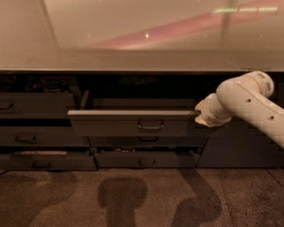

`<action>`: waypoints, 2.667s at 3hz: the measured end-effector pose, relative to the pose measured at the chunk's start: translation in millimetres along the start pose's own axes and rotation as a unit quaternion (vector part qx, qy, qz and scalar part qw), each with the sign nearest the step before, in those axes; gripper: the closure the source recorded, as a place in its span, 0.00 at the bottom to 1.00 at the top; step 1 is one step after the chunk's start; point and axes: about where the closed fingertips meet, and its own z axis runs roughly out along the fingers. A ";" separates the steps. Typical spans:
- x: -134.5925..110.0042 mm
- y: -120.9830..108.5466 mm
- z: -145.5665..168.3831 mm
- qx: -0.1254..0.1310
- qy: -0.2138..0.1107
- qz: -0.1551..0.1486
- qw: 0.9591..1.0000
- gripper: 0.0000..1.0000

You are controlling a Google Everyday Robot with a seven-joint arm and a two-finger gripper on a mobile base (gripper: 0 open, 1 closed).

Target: Open top drawer

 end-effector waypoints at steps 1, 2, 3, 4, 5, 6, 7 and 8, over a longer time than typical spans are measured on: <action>-0.8 -1.5 -3.5 0.000 0.000 0.000 1.000 1.00; 1.9 4.7 -4.6 0.001 -0.001 -0.003 1.000 1.00; 1.3 3.8 -6.3 0.001 -0.001 -0.003 1.000 1.00; 3.8 10.9 -9.4 0.001 -0.001 -0.008 1.000 1.00; 3.8 10.8 -9.5 0.001 -0.002 -0.008 1.000 1.00; -11.2 -19.1 -25.5 0.004 -0.014 0.004 1.000 1.00; -37.5 -53.5 -85.7 0.041 -0.038 0.010 0.998 1.00; -48.3 -75.3 -152.1 0.087 -0.046 0.018 0.995 1.00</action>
Offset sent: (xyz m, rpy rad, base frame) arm -0.2934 -0.0845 -0.2133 -0.0915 -0.1073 0.2696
